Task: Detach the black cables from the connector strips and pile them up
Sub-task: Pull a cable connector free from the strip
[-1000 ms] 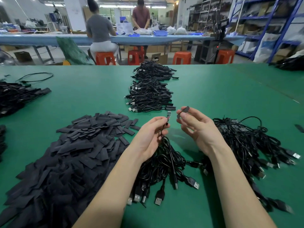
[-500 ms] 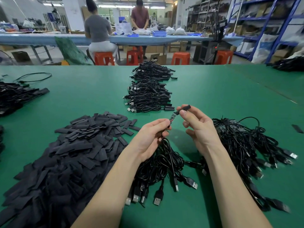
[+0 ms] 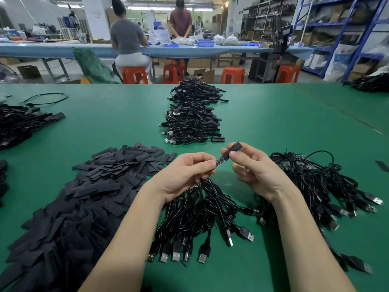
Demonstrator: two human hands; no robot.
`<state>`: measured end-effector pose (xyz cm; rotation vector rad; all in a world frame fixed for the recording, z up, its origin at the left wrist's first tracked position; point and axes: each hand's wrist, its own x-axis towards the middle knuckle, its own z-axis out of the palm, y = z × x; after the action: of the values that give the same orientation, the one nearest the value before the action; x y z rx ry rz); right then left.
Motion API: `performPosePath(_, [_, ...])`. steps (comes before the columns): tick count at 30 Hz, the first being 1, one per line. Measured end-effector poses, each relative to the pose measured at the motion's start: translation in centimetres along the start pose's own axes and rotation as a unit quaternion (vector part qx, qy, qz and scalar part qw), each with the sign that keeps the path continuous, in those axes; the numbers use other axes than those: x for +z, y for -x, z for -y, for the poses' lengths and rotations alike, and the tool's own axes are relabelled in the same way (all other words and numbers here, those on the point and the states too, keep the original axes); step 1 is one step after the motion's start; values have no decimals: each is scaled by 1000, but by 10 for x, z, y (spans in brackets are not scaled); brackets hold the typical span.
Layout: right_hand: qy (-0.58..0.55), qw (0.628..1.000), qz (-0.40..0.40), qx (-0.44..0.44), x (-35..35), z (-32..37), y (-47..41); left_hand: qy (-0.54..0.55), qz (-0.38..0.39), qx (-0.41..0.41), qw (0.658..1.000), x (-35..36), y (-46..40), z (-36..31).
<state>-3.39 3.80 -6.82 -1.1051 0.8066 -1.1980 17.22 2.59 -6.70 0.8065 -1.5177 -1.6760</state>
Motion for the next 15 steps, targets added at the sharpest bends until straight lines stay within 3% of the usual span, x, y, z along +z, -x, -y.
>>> performPosePath(6, [29, 998, 58, -13, 0, 0, 1, -11, 19, 12, 1000, 1, -1, -4])
performPosePath(15, [53, 998, -38, -5, 0, 6, 1, -77, -86, 50, 992, 2, -11, 5])
